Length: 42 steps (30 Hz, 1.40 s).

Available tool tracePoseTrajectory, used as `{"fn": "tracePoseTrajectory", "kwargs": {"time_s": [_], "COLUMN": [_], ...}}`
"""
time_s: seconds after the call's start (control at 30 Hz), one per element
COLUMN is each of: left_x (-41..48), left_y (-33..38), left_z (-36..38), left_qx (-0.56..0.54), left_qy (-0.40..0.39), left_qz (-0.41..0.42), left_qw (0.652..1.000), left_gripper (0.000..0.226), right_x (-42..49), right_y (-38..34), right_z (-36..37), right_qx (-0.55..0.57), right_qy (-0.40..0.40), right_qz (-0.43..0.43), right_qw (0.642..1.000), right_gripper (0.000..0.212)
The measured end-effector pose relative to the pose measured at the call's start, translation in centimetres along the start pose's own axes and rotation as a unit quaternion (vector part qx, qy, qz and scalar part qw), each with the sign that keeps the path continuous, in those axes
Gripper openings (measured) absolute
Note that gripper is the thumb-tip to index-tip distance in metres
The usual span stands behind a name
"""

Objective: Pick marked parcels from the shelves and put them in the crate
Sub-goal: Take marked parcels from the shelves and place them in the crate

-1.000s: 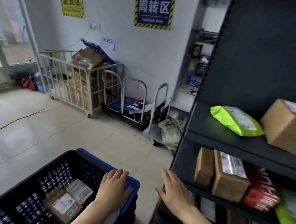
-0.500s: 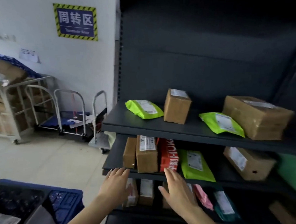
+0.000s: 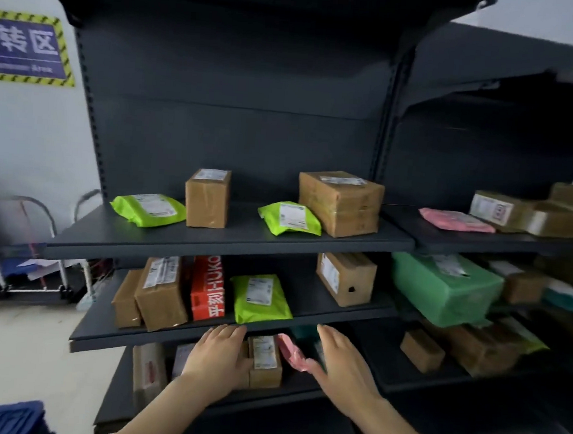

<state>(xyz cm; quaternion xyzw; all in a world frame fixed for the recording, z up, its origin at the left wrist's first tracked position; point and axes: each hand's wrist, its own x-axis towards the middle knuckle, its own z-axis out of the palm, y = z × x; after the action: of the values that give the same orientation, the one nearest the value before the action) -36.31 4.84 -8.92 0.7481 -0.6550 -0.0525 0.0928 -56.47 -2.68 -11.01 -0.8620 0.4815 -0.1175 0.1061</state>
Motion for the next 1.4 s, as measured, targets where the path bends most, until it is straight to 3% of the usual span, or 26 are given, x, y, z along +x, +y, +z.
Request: {"fn": "tracePoseTrajectory", "kwargs": {"time_s": [0.5,0.8,1.1,1.4], "left_x": [8.9,19.3,27.1,32.1], "left_y": [15.1,22.5,29.6,36.2], "left_z": [2.2,4.5,5.1,6.6], "left_qx": [0.038,0.022,0.009,0.014], "left_qy": [-0.031,-0.052,-0.044,-0.01], "left_qz": [0.143,0.197,0.254,0.241], "left_qw": [0.989,0.979,0.966,0.97], "left_gripper": [0.059,0.06,0.061,0.058], "right_x": [-3.8,0.5,4.2,6.6], "right_y": [15.8,25.2,33.3,41.5], "right_z": [-6.1,-9.8,-12.8,-16.1], "right_qx": [-0.04,-0.127,-0.126,-0.123], "right_qy": [0.043,0.04,0.06,0.079], "right_qz": [0.129,0.145,0.179,0.163], "right_qw": [0.99,0.98,0.974,0.976], "right_gripper": [0.063,0.061,0.064,0.063]}}
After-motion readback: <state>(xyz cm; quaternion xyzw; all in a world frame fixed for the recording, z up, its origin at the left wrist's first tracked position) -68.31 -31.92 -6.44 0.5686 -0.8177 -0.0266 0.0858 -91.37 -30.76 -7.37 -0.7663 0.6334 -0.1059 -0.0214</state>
